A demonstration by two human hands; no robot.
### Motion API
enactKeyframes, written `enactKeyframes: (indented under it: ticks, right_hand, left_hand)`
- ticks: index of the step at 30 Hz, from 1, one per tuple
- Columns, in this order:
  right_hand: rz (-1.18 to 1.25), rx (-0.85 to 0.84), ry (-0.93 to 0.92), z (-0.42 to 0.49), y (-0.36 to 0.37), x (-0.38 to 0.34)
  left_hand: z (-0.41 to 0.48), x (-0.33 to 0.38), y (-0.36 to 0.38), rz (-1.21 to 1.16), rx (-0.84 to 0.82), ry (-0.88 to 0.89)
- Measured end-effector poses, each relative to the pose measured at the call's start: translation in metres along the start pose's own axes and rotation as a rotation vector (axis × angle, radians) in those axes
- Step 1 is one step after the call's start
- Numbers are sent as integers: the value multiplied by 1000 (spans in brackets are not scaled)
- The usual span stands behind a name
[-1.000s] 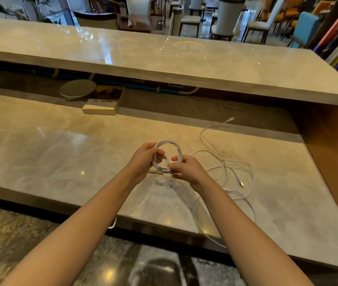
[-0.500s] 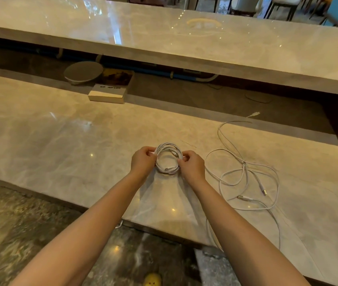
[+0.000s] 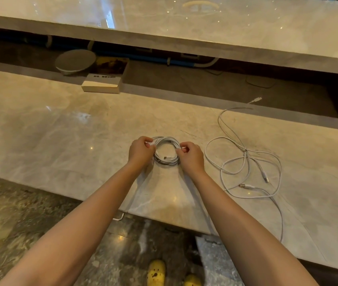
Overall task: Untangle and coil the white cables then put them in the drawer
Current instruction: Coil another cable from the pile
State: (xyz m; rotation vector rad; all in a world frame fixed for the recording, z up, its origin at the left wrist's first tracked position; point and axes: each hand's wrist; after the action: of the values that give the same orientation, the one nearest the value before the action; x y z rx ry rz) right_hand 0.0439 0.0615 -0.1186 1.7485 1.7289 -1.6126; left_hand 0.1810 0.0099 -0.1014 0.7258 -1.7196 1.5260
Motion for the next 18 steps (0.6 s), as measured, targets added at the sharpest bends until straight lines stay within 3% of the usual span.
enactKeyframes:
  ticks: [4, 9, 11, 13, 15, 18]
  right_hand:
    - [16, -9, -38, -11, -18, 11]
    - [-31, 119, -98, -26, -80, 42]
    - [-213, 179, -86, -27, -113, 59]
    - [-563, 244, -24, -29, -143, 80]
    - [-783, 277, 54, -36, -161, 100]
    - [-760, 296, 35, -45, -165, 120]
  left_hand:
    - [-5, 18, -1, 88, 58, 138]
    - [-38, 64, 35, 55, -112, 389]
    - [-53, 77, 58, 49, -296, 466]
    - [-68, 84, 83, 65, -468, 500]
    - [-81, 89, 105, 72, -542, 504]
    - [-96, 97, 128, 97, -597, 476]
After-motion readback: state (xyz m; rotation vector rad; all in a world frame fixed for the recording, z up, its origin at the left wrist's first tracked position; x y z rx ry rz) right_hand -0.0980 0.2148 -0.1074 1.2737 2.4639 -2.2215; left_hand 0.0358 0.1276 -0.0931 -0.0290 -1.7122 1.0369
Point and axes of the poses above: each hand's wrist, its own z-axis towards the middle knuckle, its own y-axis out of the palm, x = y × z, and after that the axes turned 14 degrees about y, right-handed
